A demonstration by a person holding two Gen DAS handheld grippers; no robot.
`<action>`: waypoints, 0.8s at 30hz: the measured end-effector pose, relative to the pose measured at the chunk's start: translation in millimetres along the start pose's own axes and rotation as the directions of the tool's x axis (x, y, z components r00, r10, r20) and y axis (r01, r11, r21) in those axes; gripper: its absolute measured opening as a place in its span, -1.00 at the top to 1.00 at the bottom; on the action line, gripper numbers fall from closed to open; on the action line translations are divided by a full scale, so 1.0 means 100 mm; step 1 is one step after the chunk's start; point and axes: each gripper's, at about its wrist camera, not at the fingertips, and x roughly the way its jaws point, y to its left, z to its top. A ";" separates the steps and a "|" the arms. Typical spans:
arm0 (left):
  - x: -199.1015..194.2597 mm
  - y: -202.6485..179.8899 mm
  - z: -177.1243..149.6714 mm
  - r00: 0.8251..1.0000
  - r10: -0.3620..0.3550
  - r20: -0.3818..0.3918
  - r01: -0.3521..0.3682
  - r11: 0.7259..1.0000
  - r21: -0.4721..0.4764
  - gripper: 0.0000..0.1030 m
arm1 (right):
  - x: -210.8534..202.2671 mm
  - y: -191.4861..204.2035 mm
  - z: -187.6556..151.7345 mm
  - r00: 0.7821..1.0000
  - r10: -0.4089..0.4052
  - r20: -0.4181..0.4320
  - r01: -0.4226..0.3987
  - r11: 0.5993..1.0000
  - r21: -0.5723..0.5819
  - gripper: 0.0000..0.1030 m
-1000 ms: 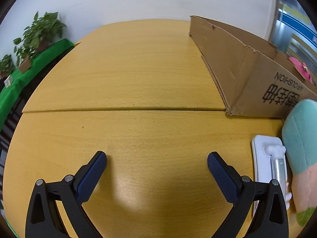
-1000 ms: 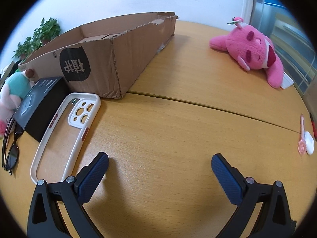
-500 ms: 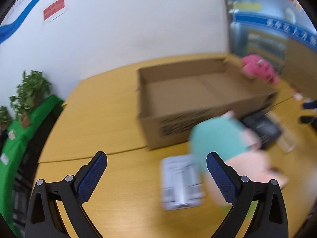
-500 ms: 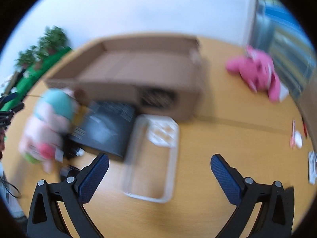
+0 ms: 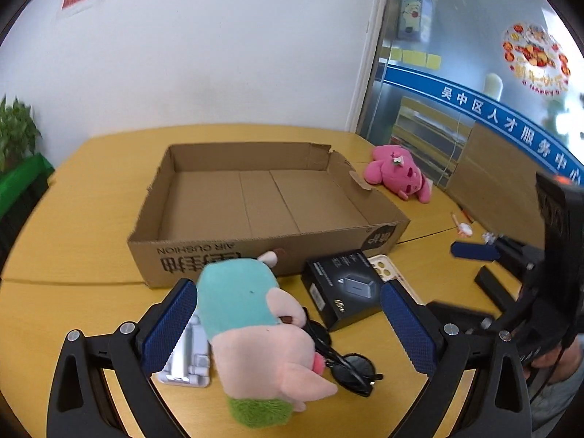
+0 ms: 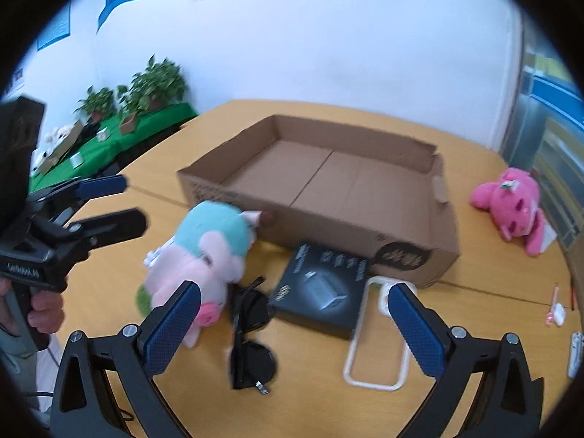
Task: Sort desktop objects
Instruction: 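Move the left tool to the teal-and-pink plush pig and close on it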
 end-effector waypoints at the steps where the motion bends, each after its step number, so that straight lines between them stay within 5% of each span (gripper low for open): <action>1: 0.01 0.03 -0.01 1.000 -0.011 -0.010 0.011 1.000 -0.023 -0.98 | 0.02 0.03 -0.01 1.000 0.001 -0.011 -0.001 1.000 -0.003 -0.99; 7: 0.05 0.19 -0.08 0.999 0.034 -0.041 -0.037 0.996 -0.078 -0.96 | 0.11 0.13 -0.04 0.999 0.020 -0.041 -0.020 1.000 0.000 -0.97; 10: 0.10 0.19 -0.12 0.997 0.053 -0.048 -0.056 0.997 -0.051 -0.94 | 0.14 0.20 -0.01 0.999 0.029 -0.032 -0.029 0.999 -0.016 -0.71; 11: 0.12 0.19 -0.14 0.997 0.053 -0.048 -0.055 0.998 -0.039 -0.78 | 0.14 0.23 0.00 0.999 0.033 -0.022 -0.033 0.999 -0.021 -0.29; 12: 0.13 0.18 -0.15 0.998 0.045 -0.050 -0.046 0.999 -0.023 0.10 | 0.15 0.25 0.01 0.999 0.037 -0.017 -0.037 0.999 -0.023 -0.02; 13: 0.18 0.17 -0.16 0.997 0.037 -0.072 -0.038 0.999 -0.010 0.64 | 0.16 0.27 0.02 0.999 0.041 -0.016 -0.042 0.999 -0.022 0.46; 14: 0.24 0.18 -0.18 0.995 0.028 -0.100 -0.030 0.999 -0.014 0.96 | 0.19 0.27 0.03 0.999 0.051 -0.019 -0.051 0.999 -0.009 0.68; 18: 0.36 0.32 -0.23 0.990 -0.021 -0.141 0.012 0.998 -0.064 0.96 | 0.28 0.24 0.05 0.991 0.126 -0.038 -0.125 0.991 0.038 0.61; 19: 0.36 0.35 -0.23 0.990 -0.034 -0.137 0.023 0.997 -0.076 0.79 | 0.31 0.25 0.06 0.989 0.137 -0.049 -0.135 0.990 0.044 0.33; 20: 0.36 0.38 -0.22 0.990 -0.044 -0.133 0.031 0.995 -0.091 0.39 | 0.36 0.27 0.06 0.988 0.142 -0.066 -0.139 0.989 0.047 -0.13; 21: 0.36 0.42 -0.21 0.990 -0.051 -0.129 0.038 0.993 -0.108 0.10 | 0.41 0.29 0.06 0.986 0.144 -0.081 -0.141 0.989 0.046 -0.35; 22: 0.37 0.46 -0.19 0.991 -0.052 -0.124 0.037 0.992 -0.124 -0.43 | 0.46 0.33 0.06 0.984 0.152 -0.097 -0.148 0.988 0.042 -0.54; 24: 0.39 0.53 -0.17 0.991 -0.066 -0.114 0.048 0.987 -0.153 -0.56 | 0.52 0.38 0.06 0.976 0.190 -0.108 -0.186 0.981 0.045 -0.54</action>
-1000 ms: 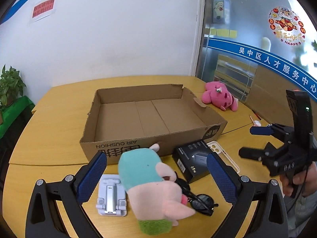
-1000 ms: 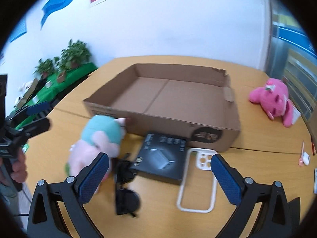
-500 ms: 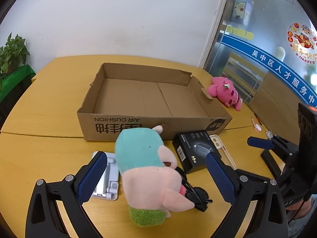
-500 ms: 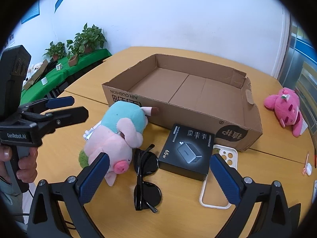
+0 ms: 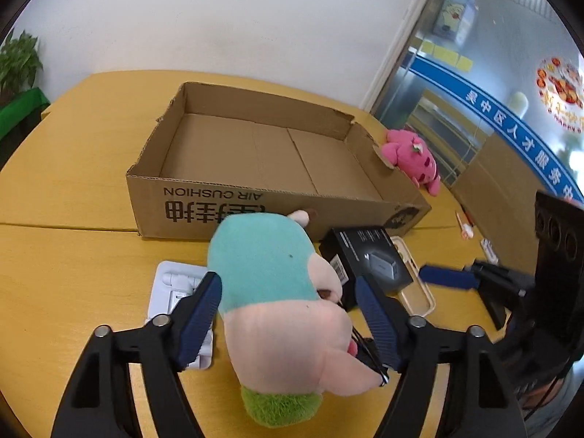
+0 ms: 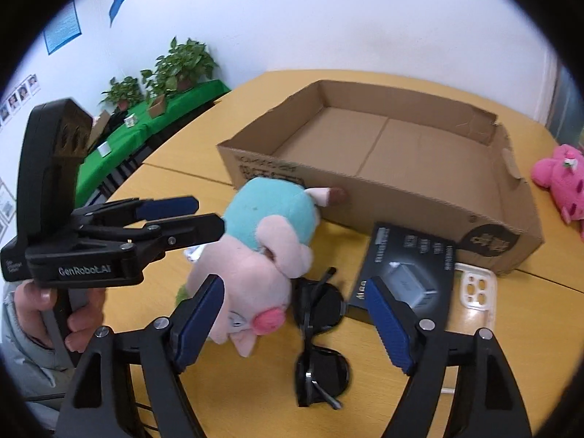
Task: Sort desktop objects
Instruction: 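Move the left tool to the teal-and-pink plush pig and close on it, then lift the plush pig with the left tool and carry it over the box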
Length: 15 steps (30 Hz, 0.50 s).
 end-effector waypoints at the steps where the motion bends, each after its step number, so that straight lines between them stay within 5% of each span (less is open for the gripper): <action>1: 0.03 0.04 0.02 1.000 -0.017 -0.006 0.017 1.000 -0.015 -0.56 | 0.04 0.03 0.01 1.000 0.023 -0.011 -0.023 1.000 0.003 -0.54; 9: 0.54 0.34 0.07 0.987 -0.068 -0.143 0.052 0.993 -0.110 -0.57 | 0.56 0.26 -0.04 0.985 0.113 -0.132 -0.115 0.993 -0.007 -0.54; 15: 0.65 0.42 0.00 0.980 -0.124 -0.154 0.102 0.985 -0.139 -0.59 | 0.79 0.33 -0.12 0.977 0.134 -0.165 -0.136 0.991 -0.004 -0.64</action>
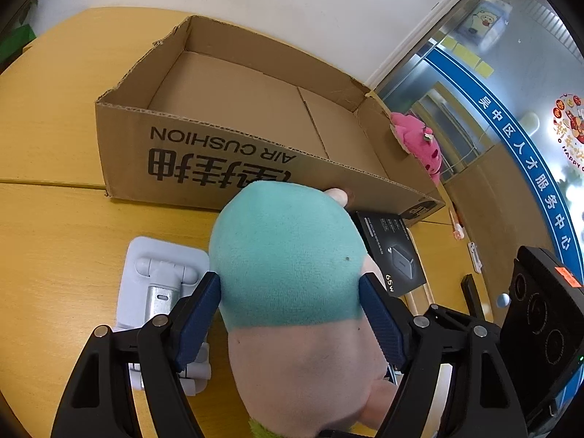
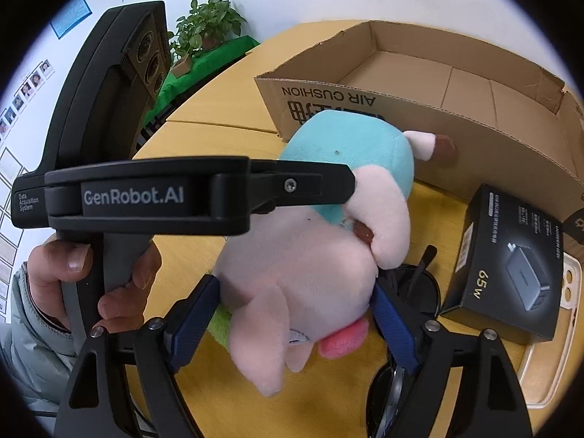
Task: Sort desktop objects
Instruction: 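Lift the plush pig with the left tool and carry it over the box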
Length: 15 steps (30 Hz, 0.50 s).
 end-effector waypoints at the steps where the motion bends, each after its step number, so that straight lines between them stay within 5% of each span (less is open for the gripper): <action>1: 0.00 0.01 -0.02 1.000 -0.011 -0.008 0.011 1.000 -0.005 -0.57 | 0.00 -0.01 0.00 1.000 0.005 0.002 -0.005 1.000 -0.001 -0.64; 8: 0.07 -0.05 -0.16 0.999 -0.027 -0.041 0.028 0.999 0.027 -0.50 | 0.12 -0.16 -0.08 0.996 0.083 -0.026 -0.081 0.993 0.082 -0.78; 15: 0.02 -0.07 -0.18 0.999 -0.027 -0.041 0.027 0.999 0.018 -0.32 | 0.11 -0.01 -0.16 0.999 0.054 0.003 -0.054 0.998 0.017 -0.78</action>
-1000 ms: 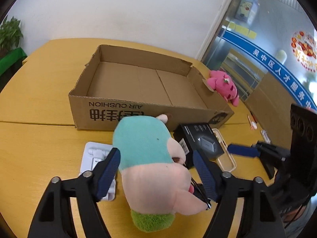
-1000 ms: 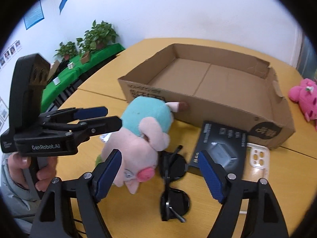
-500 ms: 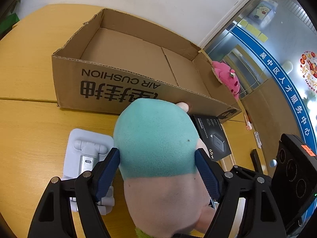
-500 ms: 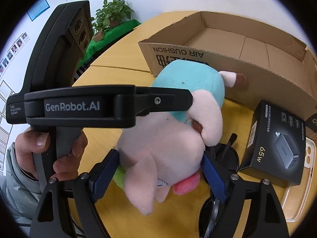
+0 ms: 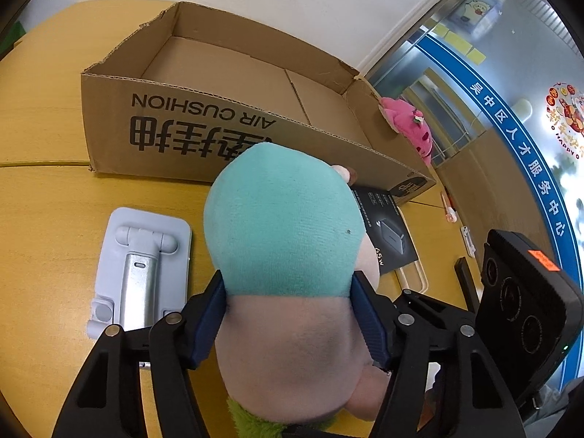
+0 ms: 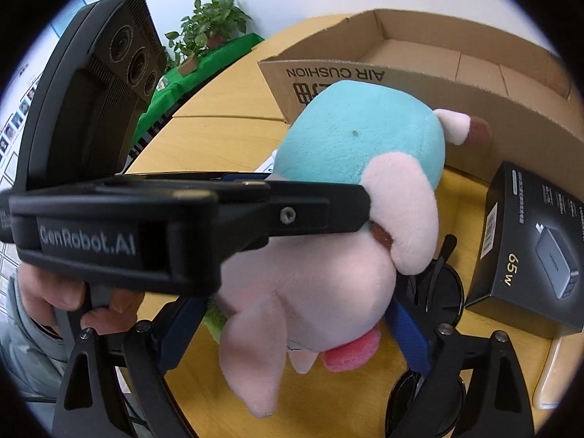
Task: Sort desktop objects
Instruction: 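Lift the plush pig with the left tool and carry it over the box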
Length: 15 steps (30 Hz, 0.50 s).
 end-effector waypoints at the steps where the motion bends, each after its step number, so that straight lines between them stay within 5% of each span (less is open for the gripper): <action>1: -0.01 -0.01 0.00 1.000 0.001 0.001 -0.001 1.000 0.000 -0.29 | -0.01 0.00 -0.01 1.000 0.005 0.009 -0.005 1.000 0.000 -0.73; 8: -0.17 -0.24 0.06 0.999 0.018 0.030 -0.019 0.999 0.039 -0.22 | -0.25 -0.02 -0.02 0.995 0.066 0.071 -0.067 0.998 0.009 -0.55; 15: -0.52 -0.67 0.51 0.988 0.001 0.155 -0.025 0.987 0.156 -0.21 | -0.73 -0.05 0.28 0.977 0.062 0.203 -0.053 0.997 -0.050 -0.53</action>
